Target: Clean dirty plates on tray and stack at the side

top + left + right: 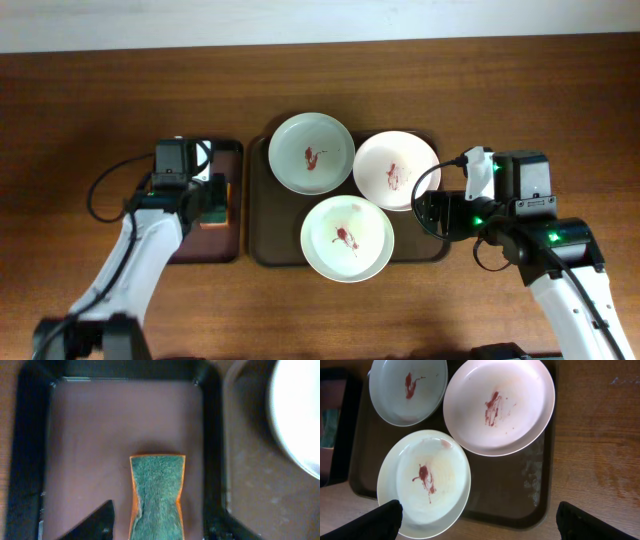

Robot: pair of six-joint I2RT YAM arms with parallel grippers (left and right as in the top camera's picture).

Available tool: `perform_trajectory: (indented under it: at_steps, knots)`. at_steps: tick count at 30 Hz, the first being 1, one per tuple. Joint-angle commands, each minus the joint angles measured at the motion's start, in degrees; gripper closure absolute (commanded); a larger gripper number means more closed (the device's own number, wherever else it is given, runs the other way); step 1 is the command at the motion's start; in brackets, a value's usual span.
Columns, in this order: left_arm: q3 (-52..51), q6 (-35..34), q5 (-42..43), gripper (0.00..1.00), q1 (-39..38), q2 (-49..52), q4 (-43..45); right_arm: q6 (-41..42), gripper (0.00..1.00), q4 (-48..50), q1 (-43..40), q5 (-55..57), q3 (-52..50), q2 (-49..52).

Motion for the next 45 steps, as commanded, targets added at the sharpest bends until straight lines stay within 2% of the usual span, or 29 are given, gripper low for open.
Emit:
perform_trajectory:
  at_steps: [1, 5, 13, 14, 15, 18, 20, 23, 26, 29, 31, 35, 37, 43, 45]
  knots:
    - [0.5, 0.46, 0.07, 0.5, 0.2, 5.75, 0.26, -0.37, 0.01, 0.0, -0.22, -0.24, 1.14, 0.66]
    - [0.5, 0.46, 2.36, 0.52, 0.2, 10.47, 0.33, -0.39, 0.01, 0.02, -0.22, -0.07, 1.11, 0.66]
    - [0.5, 0.46, 0.22, 0.57, 0.2, 11.13, 0.33, -0.37, 0.01, -0.02, -0.22, -0.09, 1.11, 0.66]
    - [0.44, 0.46, 0.22, 0.6, 0.17, 11.56, 0.37, -0.37, 0.01, 0.0, -0.22, -0.09, 1.14, 0.66]
    - [0.44, 0.46, 0.2, 0.67, 0.2, 12.24, 0.35, -0.37, 0.01, 0.0, -0.22, -0.09, 1.14, 0.66]
    - [0.46, 0.46, -0.83, 1.0, 0.2, 13.68, 0.63, -0.37, 0.01, -0.52, -0.22, -0.11, 1.07, 0.66]
    - [0.7, 0.46, -0.81, 1.0, 0.2, 13.55, 1.01, -0.37, 0.02, -1.09, -0.22, -0.15, 0.96, 1.25]
    - [1.07, 0.44, 0.37, 1.0, 0.2, 12.57, 0.15, -0.42, 0.14, -2.08, -0.2, -3.04, 0.72, 4.48]
    - [1.03, 0.44, 3.89, 1.0, 0.17, 12.35, -1.16, -0.39, 0.39, -3.19, -0.2, -6.03, 0.7, 10.69]
    - [1.03, 0.44, 3.89, 1.0, 0.2, 12.35, -1.38, -0.39, 0.48, -3.8, 0.83, -9.38, 0.7, 19.04]
    - [1.03, 0.44, 3.89, 1.0, 0.2, 12.35, -1.38, -0.39, 0.5, -3.78, 2.62, -9.44, 0.7, 23.63]
    - [1.03, 0.44, 3.89, 1.0, 0.2, 12.35, -1.42, -0.33, 0.67, -0.79, 6.25, -9.29, 0.7, 33.88]
    - [1.03, 0.44, 3.89, 1.0, 0.2, 12.35, -1.4, 0.35, 0.69, 1.01, 6.29, -9.31, 0.7, 37.18]
    - [1.05, 0.44, 3.89, 1.0, 0.2, 12.15, -1.4, 1.6, 0.86, 5.68, 6.47, -9.6, 0.7, 39.01]
    - [1.05, 0.44, 3.91, 1.0, 0.2, 10.93, -1.42, 1.6, 0.96, 6.51, 7.26, -10.19, 0.72, 39.01]
